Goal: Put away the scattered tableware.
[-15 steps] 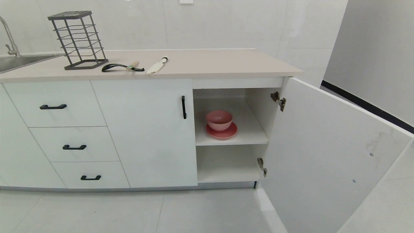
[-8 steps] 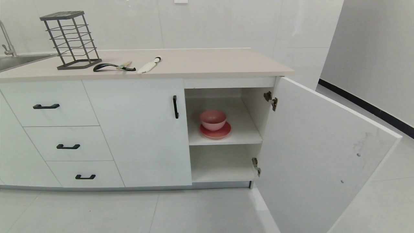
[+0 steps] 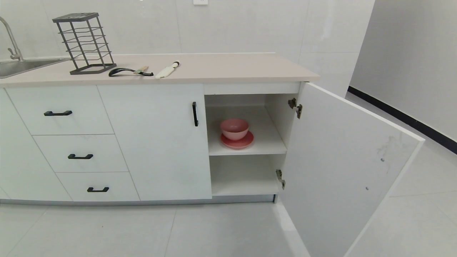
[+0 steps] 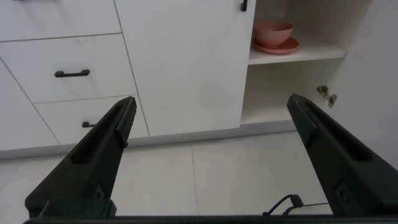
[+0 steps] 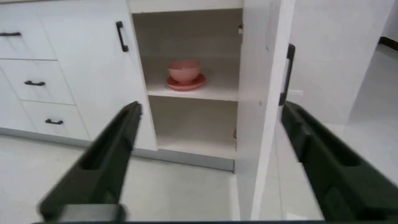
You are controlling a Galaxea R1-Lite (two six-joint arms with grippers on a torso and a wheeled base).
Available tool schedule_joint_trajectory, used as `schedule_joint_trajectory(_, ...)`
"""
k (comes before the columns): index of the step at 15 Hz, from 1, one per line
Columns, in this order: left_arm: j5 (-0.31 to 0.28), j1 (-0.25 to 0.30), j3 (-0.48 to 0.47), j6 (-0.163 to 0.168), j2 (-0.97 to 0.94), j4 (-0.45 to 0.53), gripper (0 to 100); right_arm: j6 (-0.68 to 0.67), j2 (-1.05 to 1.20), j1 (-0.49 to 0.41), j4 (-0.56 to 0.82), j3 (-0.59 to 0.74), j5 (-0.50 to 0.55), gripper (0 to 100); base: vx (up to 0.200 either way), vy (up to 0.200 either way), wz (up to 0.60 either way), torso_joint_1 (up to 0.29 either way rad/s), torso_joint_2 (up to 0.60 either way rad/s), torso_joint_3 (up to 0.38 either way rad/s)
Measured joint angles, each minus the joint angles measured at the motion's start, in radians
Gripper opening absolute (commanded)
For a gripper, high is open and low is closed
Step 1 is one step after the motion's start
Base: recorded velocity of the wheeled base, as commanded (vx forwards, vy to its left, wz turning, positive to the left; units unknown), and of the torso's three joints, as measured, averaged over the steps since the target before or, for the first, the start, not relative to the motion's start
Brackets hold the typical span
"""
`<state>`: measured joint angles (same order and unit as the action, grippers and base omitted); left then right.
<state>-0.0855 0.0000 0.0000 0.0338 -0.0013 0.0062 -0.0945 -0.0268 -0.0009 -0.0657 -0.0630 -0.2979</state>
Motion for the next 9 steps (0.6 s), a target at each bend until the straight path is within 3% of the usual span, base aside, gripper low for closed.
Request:
schedule_joint_trajectory(4,0.0,0.001,0.0,0.0,0.0,0.0,100,0.031,-0.237,-0.016,-0.004,-0.14,0.001,0,0.0,0.0,0.0,0.0,0.0,0.0)
schedule_joint_trajectory(6,0.0,0.001,0.0,0.0,0.0,0.0,100,0.089,-0.404,-0.086,-0.043,-0.193,0.001,0,0.0,0.0,0.0,0.0,0.0,0.0)
schedule_joint_trajectory(9,0.0,0.001,0.0,-0.001,0.0,0.0,100,0.149,-0.654,-0.203,-0.22,-0.229,0.0,0,0.0,0.0,0.0,0.0,0.0,0.0)
